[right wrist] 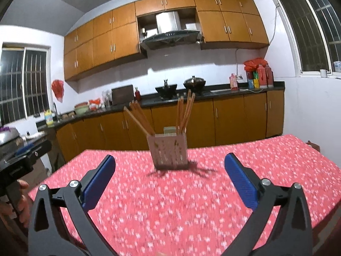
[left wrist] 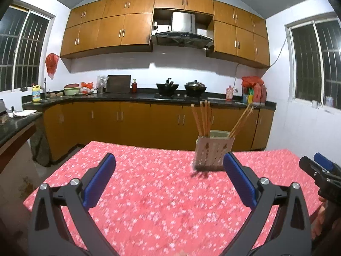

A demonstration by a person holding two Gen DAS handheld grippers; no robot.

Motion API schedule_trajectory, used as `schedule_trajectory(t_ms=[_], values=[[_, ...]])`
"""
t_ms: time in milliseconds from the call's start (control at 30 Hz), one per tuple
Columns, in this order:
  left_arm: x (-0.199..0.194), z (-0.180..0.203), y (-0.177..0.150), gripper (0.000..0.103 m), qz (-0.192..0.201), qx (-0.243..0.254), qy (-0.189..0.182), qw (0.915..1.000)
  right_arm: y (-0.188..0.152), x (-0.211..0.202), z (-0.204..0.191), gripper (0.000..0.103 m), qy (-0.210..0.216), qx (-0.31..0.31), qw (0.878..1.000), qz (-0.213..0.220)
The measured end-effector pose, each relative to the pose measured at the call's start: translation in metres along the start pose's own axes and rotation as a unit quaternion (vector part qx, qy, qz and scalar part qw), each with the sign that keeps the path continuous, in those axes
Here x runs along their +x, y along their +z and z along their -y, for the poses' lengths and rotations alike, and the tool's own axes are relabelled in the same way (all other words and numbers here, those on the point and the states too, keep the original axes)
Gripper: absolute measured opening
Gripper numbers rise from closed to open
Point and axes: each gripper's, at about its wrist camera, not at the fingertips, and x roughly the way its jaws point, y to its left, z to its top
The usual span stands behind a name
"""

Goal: Organize utensils

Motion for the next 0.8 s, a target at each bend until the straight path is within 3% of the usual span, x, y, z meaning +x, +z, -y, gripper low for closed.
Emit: schedule_trajectory(t_ms=[400,800], values=[[-0.022,0.020,-0.057,0.099,-0.020,0.026,0.024,0.9992,-0.054,-0.030,-0.027,0.101,-0.050,-0.070,0.996,-0.004],[-0.020,0.034,-0.095,0.099,-0.031,0.054,0.023,0.9978,-0.076,-0.029,-0.016,0.101,-0.059,-0.050,0.996,-0.032]])
